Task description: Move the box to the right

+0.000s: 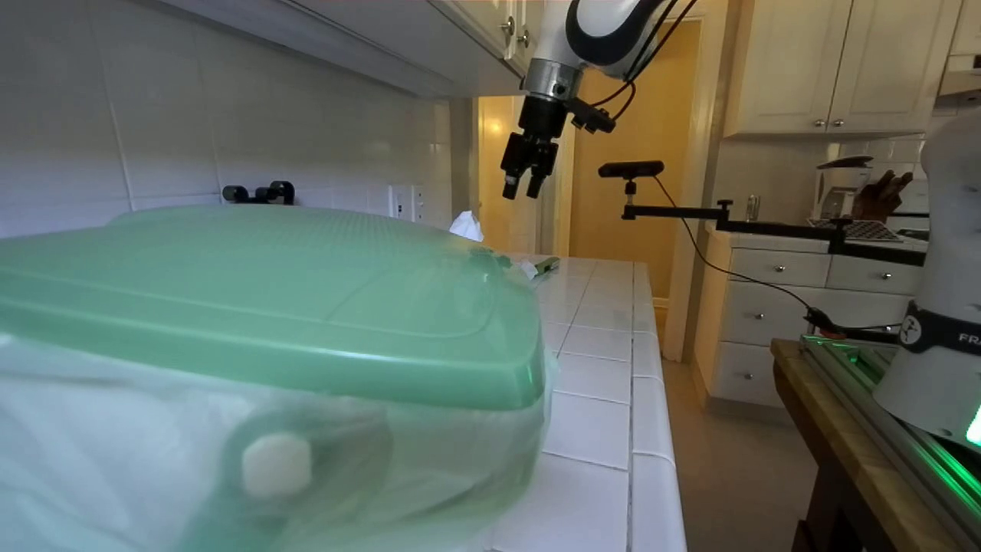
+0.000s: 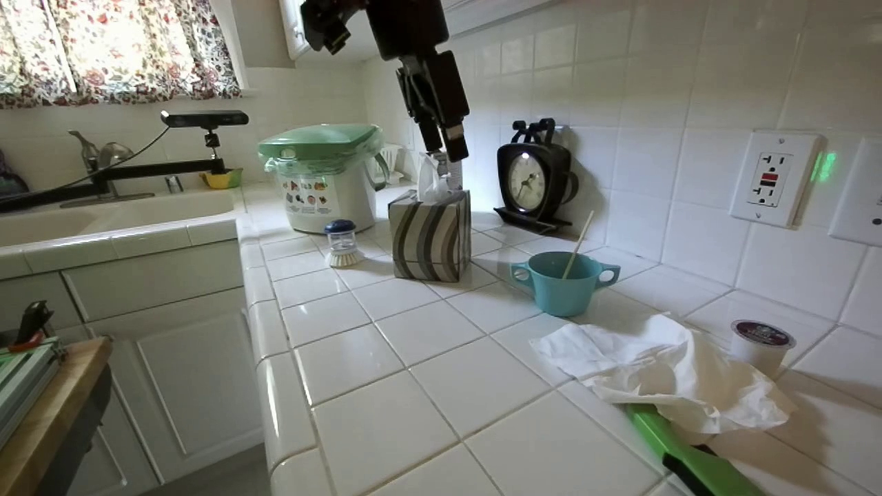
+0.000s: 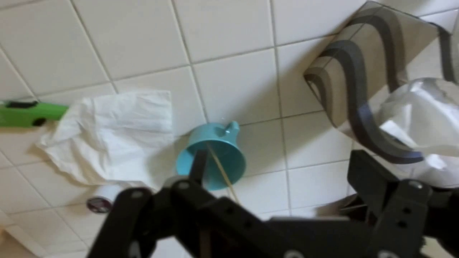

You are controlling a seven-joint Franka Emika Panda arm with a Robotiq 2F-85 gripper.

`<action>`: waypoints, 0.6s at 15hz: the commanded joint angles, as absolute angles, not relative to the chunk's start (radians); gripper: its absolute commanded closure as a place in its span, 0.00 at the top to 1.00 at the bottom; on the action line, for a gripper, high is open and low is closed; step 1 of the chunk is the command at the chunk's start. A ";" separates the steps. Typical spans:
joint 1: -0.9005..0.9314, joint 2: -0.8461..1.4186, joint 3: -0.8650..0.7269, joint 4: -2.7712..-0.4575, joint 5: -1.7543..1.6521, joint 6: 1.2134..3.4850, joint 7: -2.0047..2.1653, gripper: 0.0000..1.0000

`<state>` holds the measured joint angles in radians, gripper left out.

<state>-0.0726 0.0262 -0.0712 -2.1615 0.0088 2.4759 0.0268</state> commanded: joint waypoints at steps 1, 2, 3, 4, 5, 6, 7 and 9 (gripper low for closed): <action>-0.041 0.055 -0.032 -2.111 0.044 2.455 -0.130 1.00; -0.032 0.063 -0.019 -2.103 0.045 2.455 -0.164 1.00; -0.025 0.070 -0.007 -2.098 0.055 2.449 -0.207 1.00; -0.019 0.074 0.004 -2.098 0.062 2.446 -0.247 1.00; -0.015 0.080 0.013 -2.096 0.064 2.438 -0.288 1.00; -0.011 0.079 0.022 -2.099 0.065 2.427 -0.326 1.00; -0.008 0.076 0.031 -2.101 0.060 2.411 -0.362 1.00; -0.004 0.070 0.029 -2.119 0.027 2.436 -0.291 1.00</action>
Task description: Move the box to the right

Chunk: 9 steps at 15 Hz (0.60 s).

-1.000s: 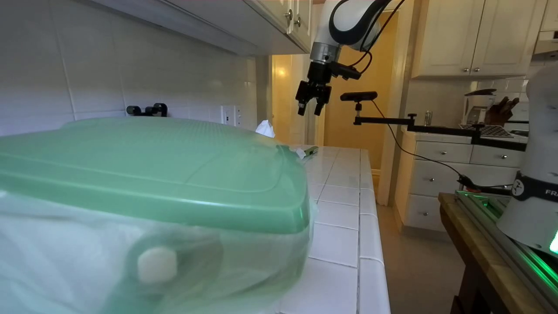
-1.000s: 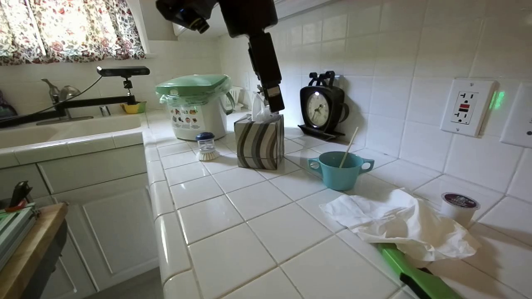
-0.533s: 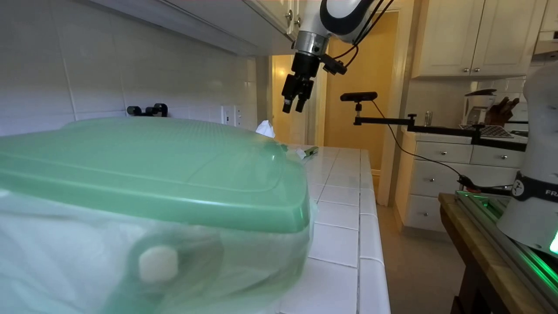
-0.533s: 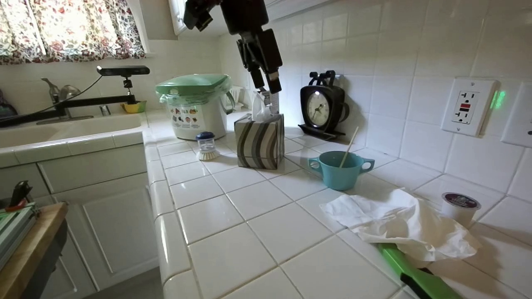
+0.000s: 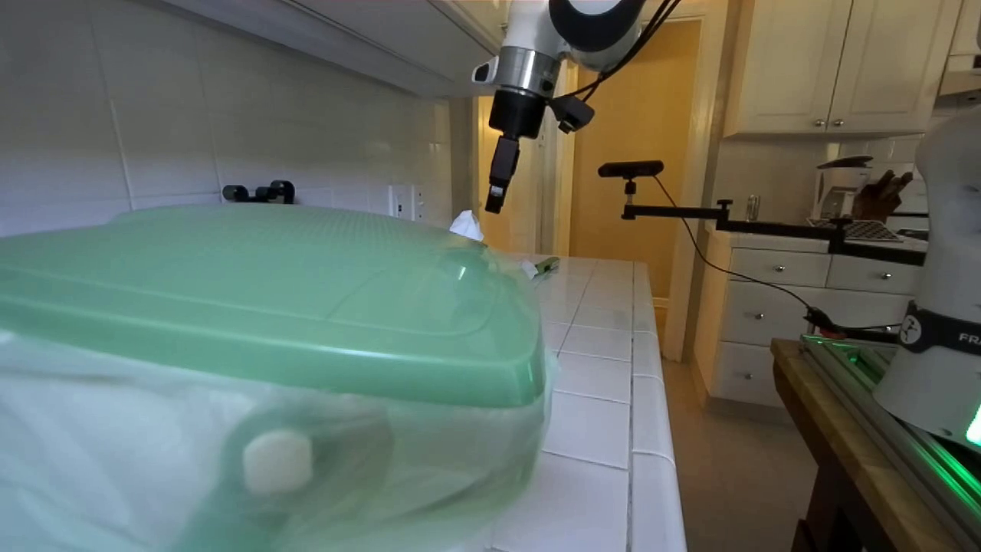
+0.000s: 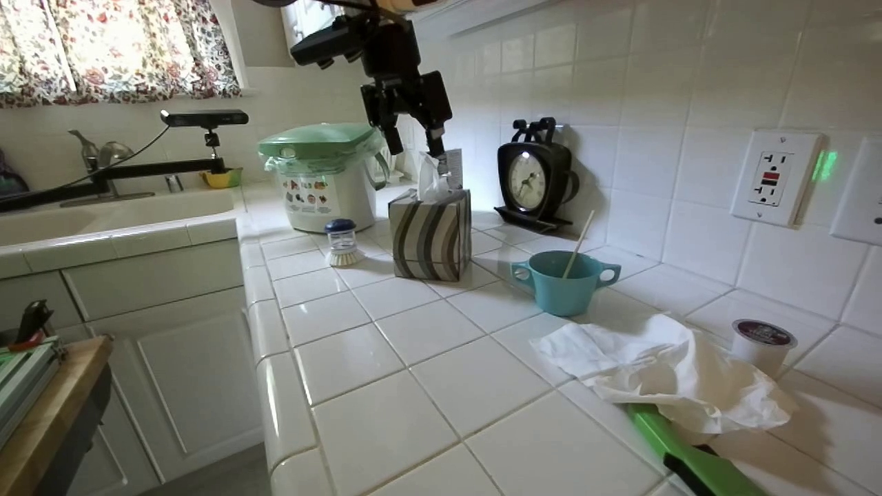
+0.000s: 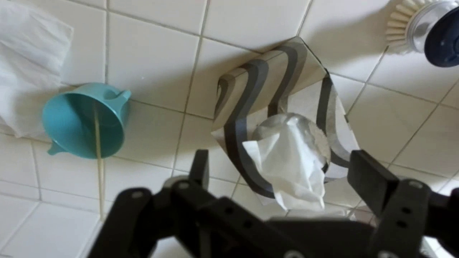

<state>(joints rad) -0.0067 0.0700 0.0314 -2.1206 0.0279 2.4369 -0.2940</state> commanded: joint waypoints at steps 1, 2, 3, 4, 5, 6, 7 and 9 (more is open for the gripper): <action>-0.003 0.070 0.030 -2.115 0.027 2.426 -0.319 1.00; -0.004 0.070 0.029 -2.110 0.027 2.418 -0.334 1.00; -0.007 0.076 0.026 -2.109 0.024 2.415 -0.335 1.00; -0.003 0.081 0.033 -2.107 0.041 2.414 -0.360 1.00; 0.001 0.085 0.040 -2.107 0.044 2.415 -0.373 1.00; 0.008 0.088 0.050 -2.104 0.050 2.410 -0.392 1.00; 0.015 0.092 0.060 -2.101 0.048 2.404 -0.398 1.00; 0.032 0.094 0.077 -2.099 0.016 2.395 -0.382 1.00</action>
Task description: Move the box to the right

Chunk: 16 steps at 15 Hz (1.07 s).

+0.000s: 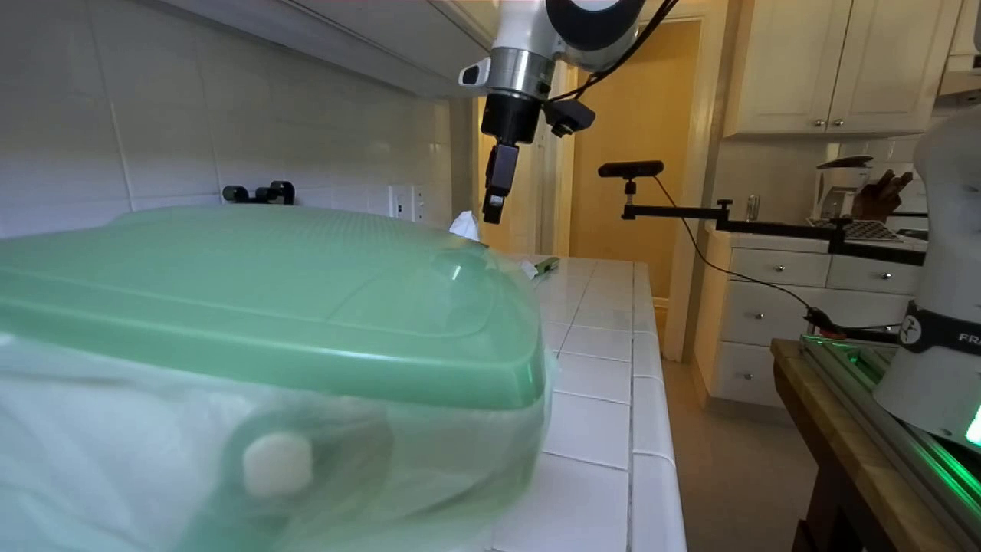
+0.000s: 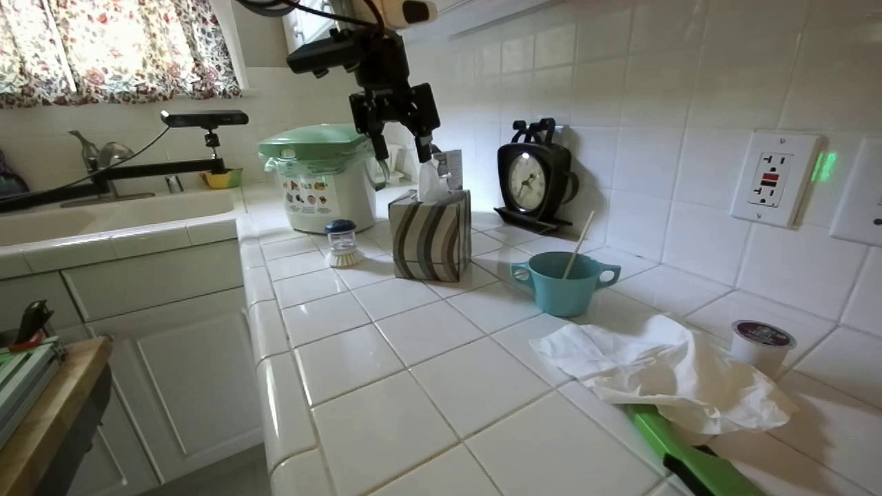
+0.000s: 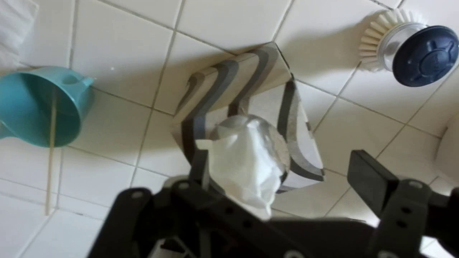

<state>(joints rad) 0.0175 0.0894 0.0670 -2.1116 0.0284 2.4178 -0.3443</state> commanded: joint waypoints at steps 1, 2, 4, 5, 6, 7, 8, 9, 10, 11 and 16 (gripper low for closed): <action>0.042 0.091 0.086 -2.098 0.013 2.388 -0.382 1.00; 0.049 0.088 0.092 -2.097 0.013 2.380 -0.381 1.00; 0.062 0.085 0.101 -2.097 -0.006 2.366 -0.368 1.00; 0.068 0.090 0.105 -2.097 -0.014 2.357 -0.362 1.00; 0.073 0.094 0.109 -2.097 -0.017 2.351 -0.360 1.00; 0.077 0.101 0.114 -2.094 -0.014 2.340 -0.362 1.00; 0.083 0.111 0.119 -2.093 -0.017 2.337 -0.360 1.00; 0.089 0.119 0.120 -2.094 -0.042 2.339 -0.343 1.00; 0.095 0.128 0.120 -2.092 -0.069 2.342 -0.329 1.00; 0.099 0.137 0.119 -2.091 -0.095 2.346 -0.322 1.00; 0.098 0.171 0.104 -2.093 -0.217 2.391 -0.316 1.00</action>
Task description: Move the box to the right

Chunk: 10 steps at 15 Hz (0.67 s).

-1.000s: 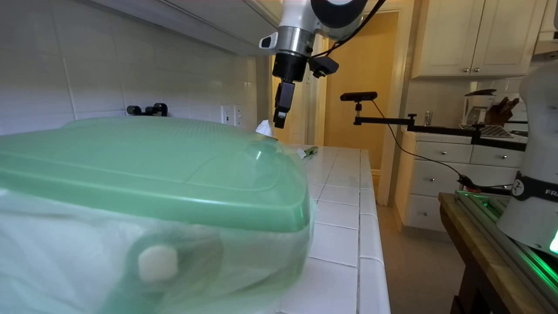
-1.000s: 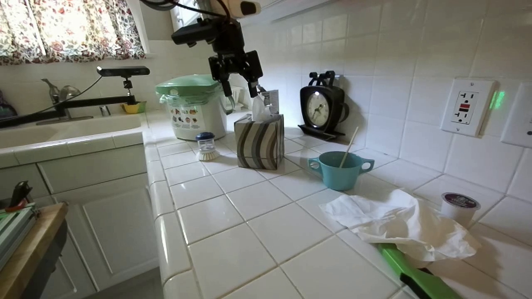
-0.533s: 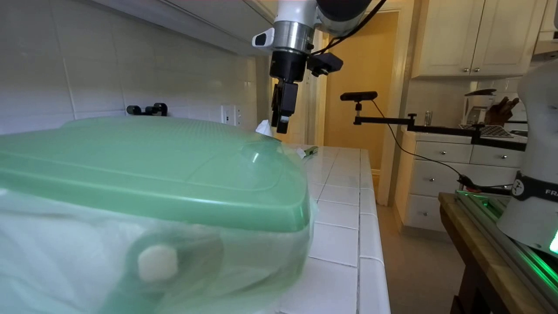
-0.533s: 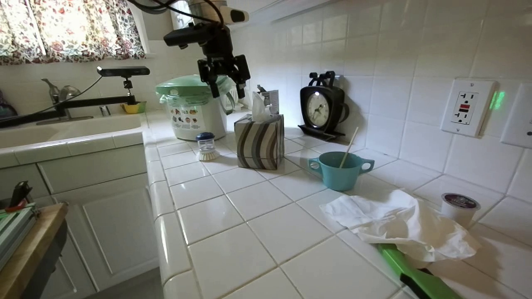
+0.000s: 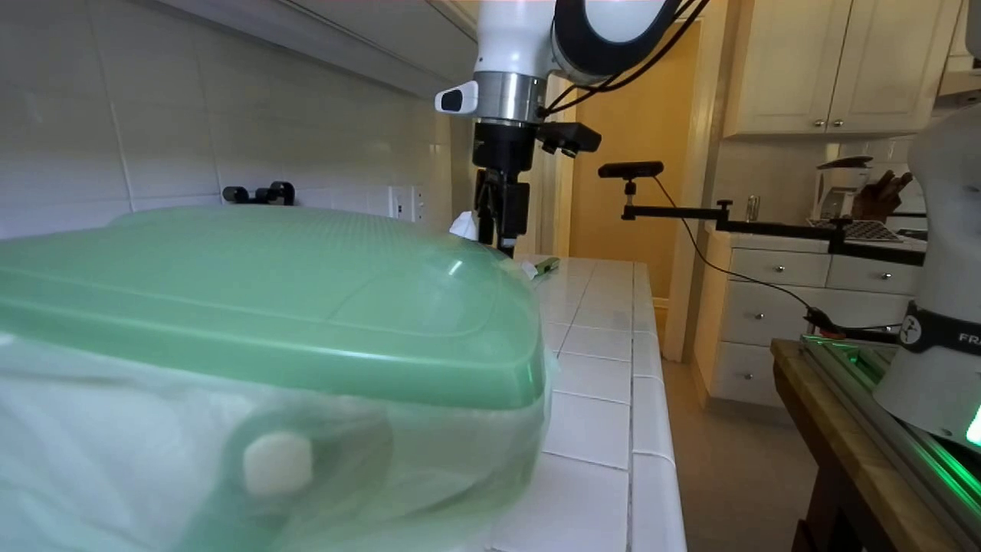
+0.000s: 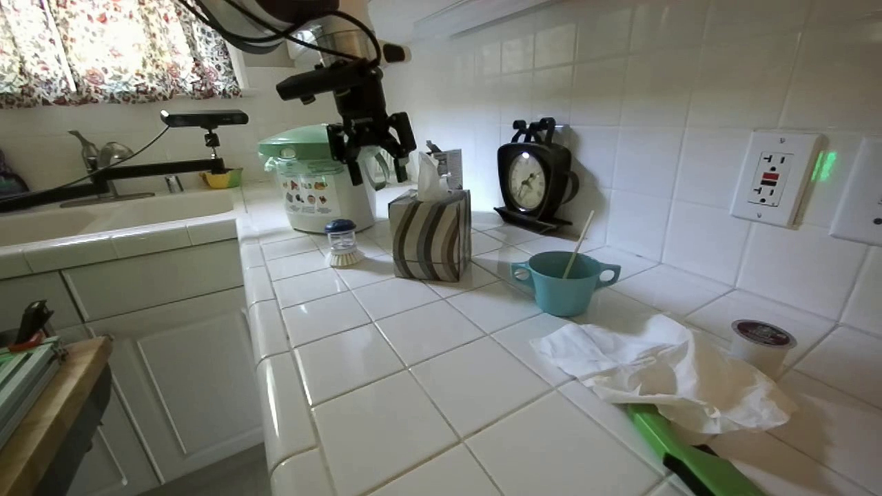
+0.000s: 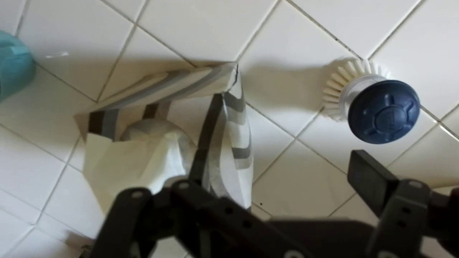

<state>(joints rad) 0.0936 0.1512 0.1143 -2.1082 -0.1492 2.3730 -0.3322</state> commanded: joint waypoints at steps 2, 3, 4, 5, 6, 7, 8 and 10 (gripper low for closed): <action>0.095 0.182 0.101 -2.095 -0.231 2.410 -0.328 1.00; 0.093 0.187 0.101 -2.096 -0.232 2.418 -0.335 1.00; 0.091 0.191 0.101 -2.099 -0.233 2.426 -0.342 1.00; 0.090 0.195 0.100 -2.101 -0.235 2.437 -0.346 1.00; 0.088 0.199 0.101 -2.102 -0.231 2.451 -0.353 1.00; 0.087 0.203 0.100 -2.103 -0.232 2.461 -0.356 0.99; 0.086 0.206 0.100 -2.104 -0.232 2.472 -0.361 0.91; 0.085 0.210 0.097 -2.106 -0.235 2.490 -0.363 0.75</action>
<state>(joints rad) 0.0909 0.2012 0.0980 -2.1083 -0.2094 2.4607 -0.3392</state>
